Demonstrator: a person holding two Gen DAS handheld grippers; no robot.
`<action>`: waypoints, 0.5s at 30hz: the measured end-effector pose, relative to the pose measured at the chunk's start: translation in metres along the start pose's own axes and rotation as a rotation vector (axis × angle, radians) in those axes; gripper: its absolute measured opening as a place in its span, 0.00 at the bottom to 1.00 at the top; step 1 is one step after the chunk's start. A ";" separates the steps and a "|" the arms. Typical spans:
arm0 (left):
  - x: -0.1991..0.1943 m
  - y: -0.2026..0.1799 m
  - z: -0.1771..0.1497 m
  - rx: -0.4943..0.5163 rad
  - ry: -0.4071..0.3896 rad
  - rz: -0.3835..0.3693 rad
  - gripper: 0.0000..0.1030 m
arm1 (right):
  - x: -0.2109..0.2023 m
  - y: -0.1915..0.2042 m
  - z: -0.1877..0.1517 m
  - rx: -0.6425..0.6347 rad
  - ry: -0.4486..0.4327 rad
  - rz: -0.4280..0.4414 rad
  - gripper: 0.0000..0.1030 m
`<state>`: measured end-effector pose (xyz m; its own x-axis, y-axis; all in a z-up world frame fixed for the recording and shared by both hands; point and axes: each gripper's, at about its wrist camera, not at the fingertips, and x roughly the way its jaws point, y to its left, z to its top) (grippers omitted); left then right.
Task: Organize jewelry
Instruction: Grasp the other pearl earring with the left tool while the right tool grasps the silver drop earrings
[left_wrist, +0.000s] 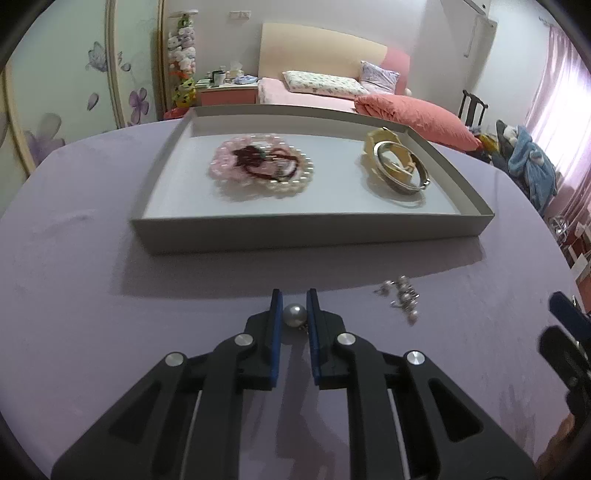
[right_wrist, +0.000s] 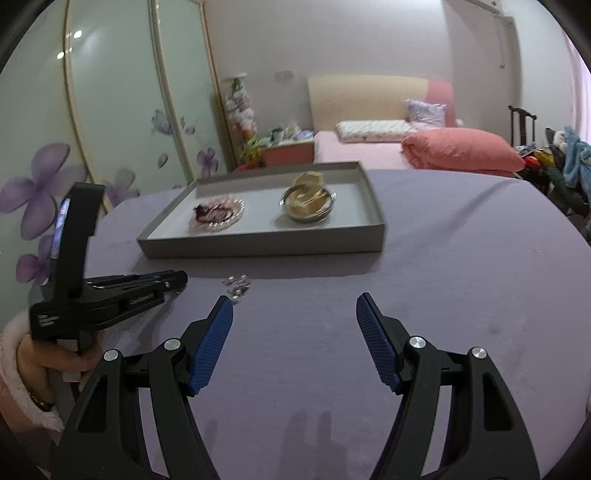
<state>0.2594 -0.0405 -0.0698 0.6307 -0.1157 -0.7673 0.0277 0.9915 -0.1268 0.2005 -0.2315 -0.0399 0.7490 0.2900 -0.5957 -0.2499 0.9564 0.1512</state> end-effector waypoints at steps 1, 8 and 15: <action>-0.003 0.005 -0.001 -0.007 -0.005 -0.001 0.13 | 0.006 0.004 0.001 -0.010 0.021 0.006 0.67; -0.035 0.050 -0.008 -0.077 -0.050 0.009 0.13 | 0.042 0.031 -0.002 -0.067 0.170 0.031 0.59; -0.061 0.078 -0.015 -0.137 -0.088 0.022 0.13 | 0.085 0.059 0.010 -0.132 0.258 -0.003 0.41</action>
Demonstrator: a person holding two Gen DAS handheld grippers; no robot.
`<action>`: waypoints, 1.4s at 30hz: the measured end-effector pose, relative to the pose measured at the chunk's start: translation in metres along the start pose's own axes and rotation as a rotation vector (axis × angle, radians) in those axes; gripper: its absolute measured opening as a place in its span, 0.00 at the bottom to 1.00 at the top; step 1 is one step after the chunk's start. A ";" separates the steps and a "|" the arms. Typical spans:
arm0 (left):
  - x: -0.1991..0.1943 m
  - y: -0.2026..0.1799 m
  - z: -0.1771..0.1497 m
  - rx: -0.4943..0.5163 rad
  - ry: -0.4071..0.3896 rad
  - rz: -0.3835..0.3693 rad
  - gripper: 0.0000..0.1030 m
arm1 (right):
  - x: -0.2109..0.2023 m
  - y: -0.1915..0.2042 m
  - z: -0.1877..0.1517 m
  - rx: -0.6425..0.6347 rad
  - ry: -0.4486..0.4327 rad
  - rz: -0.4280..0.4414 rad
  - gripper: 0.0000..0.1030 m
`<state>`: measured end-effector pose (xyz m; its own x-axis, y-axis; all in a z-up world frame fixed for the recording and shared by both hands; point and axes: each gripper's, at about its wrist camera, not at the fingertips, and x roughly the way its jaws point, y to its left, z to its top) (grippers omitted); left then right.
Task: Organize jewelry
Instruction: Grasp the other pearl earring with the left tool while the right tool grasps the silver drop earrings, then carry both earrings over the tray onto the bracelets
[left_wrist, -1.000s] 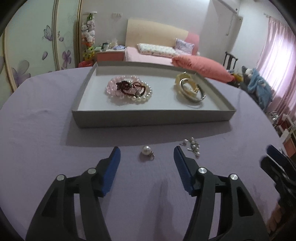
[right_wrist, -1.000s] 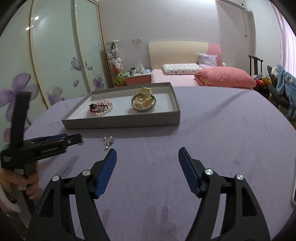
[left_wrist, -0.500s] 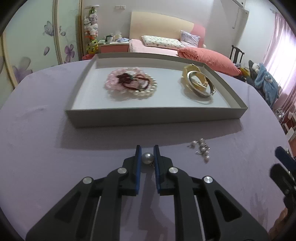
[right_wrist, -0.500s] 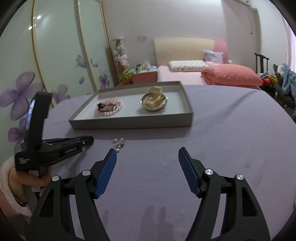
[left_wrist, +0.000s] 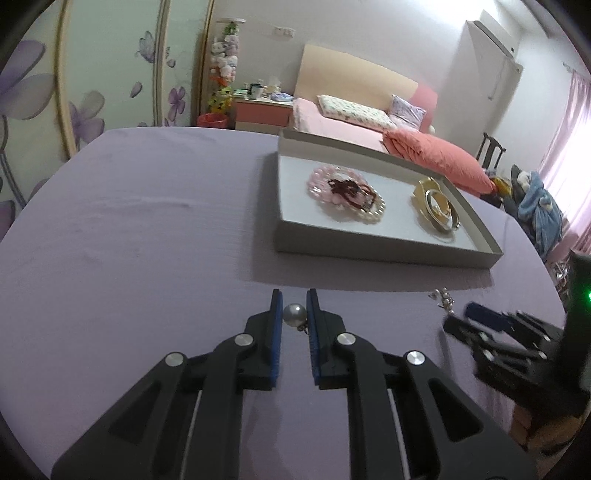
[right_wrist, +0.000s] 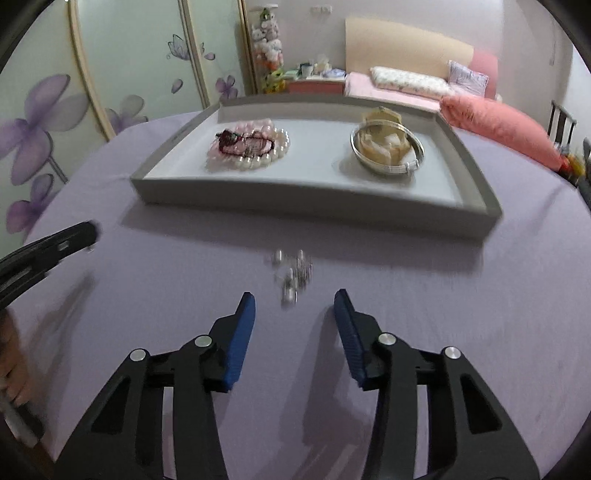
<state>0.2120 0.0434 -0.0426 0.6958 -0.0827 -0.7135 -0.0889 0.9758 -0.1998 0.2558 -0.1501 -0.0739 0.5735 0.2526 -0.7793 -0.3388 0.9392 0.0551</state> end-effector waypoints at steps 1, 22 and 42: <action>-0.002 0.002 0.000 -0.003 -0.004 0.000 0.13 | 0.004 0.003 0.005 -0.014 -0.003 -0.026 0.34; -0.044 -0.008 -0.029 0.000 -0.098 -0.092 0.13 | -0.117 -0.038 -0.038 0.114 -0.393 -0.017 0.07; -0.073 -0.050 -0.002 0.100 -0.298 -0.108 0.13 | -0.147 -0.030 -0.008 0.084 -0.595 -0.041 0.07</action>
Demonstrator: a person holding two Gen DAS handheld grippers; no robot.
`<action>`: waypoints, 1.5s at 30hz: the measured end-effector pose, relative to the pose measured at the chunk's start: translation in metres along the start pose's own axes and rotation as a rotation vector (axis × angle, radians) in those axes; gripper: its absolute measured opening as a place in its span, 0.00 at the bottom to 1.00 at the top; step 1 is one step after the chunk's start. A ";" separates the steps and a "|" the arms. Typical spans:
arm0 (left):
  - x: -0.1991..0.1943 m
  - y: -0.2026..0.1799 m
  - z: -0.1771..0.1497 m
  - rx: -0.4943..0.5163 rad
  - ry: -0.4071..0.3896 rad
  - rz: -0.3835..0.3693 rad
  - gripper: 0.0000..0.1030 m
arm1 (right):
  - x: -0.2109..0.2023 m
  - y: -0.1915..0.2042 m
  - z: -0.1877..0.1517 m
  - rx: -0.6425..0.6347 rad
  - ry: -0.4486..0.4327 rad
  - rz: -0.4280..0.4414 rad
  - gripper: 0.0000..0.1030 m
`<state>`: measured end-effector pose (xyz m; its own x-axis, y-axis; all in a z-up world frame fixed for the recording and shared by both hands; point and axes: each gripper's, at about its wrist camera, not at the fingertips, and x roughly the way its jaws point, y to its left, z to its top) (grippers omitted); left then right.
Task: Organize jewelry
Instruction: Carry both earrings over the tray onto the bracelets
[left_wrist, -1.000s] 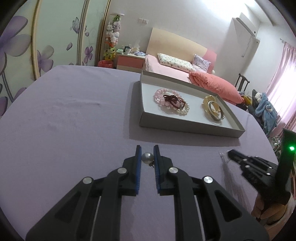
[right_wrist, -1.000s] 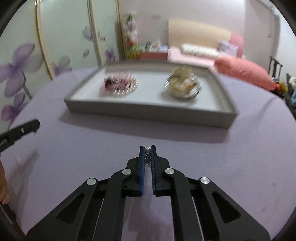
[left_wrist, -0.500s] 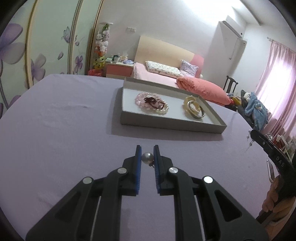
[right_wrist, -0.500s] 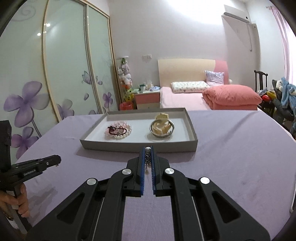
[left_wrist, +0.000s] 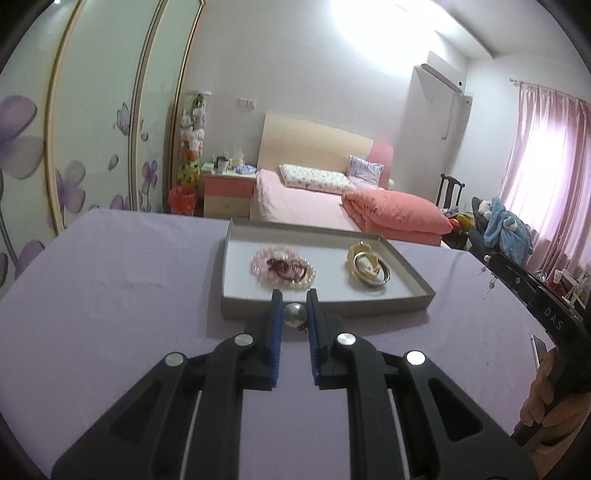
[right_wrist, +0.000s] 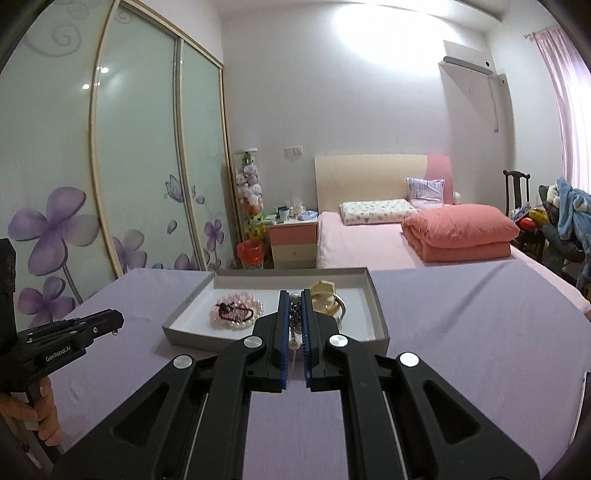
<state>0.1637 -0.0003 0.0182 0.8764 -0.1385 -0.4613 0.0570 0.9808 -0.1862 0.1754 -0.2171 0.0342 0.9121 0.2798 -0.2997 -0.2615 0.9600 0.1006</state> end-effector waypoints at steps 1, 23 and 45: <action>0.000 -0.001 0.001 0.003 -0.006 0.001 0.13 | -0.001 0.000 0.000 0.001 -0.005 0.001 0.07; 0.000 -0.006 0.017 0.031 -0.075 0.011 0.13 | 0.009 0.004 0.019 -0.008 -0.078 -0.030 0.07; 0.099 -0.030 0.076 0.123 -0.137 0.019 0.13 | 0.131 -0.010 0.035 0.054 -0.014 -0.057 0.07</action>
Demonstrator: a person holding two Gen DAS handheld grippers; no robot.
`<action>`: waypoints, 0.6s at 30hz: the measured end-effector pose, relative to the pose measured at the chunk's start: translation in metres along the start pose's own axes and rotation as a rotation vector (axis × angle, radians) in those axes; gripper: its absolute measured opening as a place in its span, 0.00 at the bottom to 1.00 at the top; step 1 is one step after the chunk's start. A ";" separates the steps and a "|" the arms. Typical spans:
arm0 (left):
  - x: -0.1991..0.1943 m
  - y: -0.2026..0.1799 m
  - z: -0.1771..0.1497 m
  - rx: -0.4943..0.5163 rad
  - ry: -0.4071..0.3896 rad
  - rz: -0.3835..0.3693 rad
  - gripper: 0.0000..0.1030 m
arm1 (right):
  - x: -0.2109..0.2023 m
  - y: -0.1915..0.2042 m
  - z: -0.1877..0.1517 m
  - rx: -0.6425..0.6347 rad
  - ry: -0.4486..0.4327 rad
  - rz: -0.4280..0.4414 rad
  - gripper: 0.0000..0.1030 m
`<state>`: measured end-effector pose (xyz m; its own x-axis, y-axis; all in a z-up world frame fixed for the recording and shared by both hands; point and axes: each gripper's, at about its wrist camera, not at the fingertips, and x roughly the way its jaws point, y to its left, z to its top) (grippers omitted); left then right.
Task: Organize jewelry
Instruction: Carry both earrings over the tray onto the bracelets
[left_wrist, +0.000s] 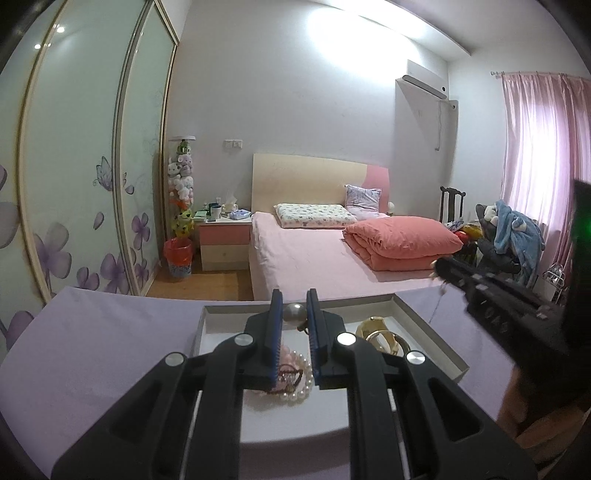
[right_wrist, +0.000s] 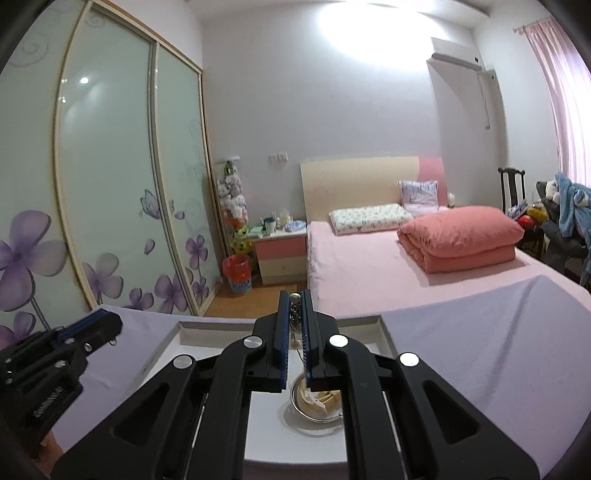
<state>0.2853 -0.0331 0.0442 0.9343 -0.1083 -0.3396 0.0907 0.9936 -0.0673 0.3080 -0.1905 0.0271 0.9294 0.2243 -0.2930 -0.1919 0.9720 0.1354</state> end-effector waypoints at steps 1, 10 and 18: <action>0.003 0.000 0.000 0.000 0.000 0.000 0.13 | 0.004 0.001 -0.002 0.004 0.008 0.000 0.07; 0.012 0.003 -0.001 -0.011 -0.003 -0.003 0.13 | 0.027 -0.006 -0.013 0.039 0.068 0.011 0.07; 0.022 0.007 0.000 -0.023 0.014 -0.008 0.13 | 0.029 -0.013 -0.010 0.087 0.072 0.033 0.39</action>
<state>0.3068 -0.0288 0.0357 0.9285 -0.1171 -0.3523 0.0904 0.9917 -0.0915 0.3342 -0.1963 0.0075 0.8977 0.2630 -0.3535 -0.1906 0.9551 0.2267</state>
